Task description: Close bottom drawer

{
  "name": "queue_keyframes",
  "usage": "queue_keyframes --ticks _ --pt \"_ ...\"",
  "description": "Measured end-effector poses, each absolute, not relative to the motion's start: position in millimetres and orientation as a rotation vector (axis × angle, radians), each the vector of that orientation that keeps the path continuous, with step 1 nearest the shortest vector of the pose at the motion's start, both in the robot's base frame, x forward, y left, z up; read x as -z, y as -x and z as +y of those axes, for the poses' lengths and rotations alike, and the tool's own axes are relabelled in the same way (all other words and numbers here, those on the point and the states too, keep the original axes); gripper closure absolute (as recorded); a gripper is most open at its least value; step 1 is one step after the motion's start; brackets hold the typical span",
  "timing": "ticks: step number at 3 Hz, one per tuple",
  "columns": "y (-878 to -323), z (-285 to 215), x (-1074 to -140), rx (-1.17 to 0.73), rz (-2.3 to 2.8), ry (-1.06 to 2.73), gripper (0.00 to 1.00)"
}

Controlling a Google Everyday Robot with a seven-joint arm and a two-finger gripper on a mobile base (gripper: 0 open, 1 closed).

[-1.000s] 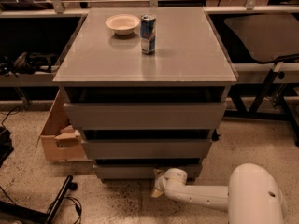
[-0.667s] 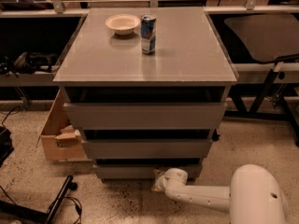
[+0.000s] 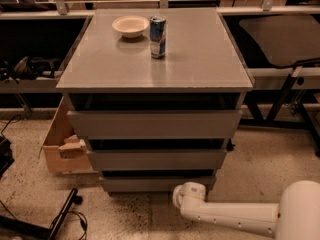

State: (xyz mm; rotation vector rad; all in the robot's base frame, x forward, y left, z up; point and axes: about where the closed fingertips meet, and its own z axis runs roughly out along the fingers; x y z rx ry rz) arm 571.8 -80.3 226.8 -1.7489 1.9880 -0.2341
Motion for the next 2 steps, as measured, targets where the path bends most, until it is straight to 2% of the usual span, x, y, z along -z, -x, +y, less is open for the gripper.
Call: queue_keyframes --ticks 1,2 --pt "-533.1 -119.1 -293.3 0.339 2.113 1.781 1.0" --pt "-468.2 -143.0 -364.9 0.418 2.268 1.812 1.0"
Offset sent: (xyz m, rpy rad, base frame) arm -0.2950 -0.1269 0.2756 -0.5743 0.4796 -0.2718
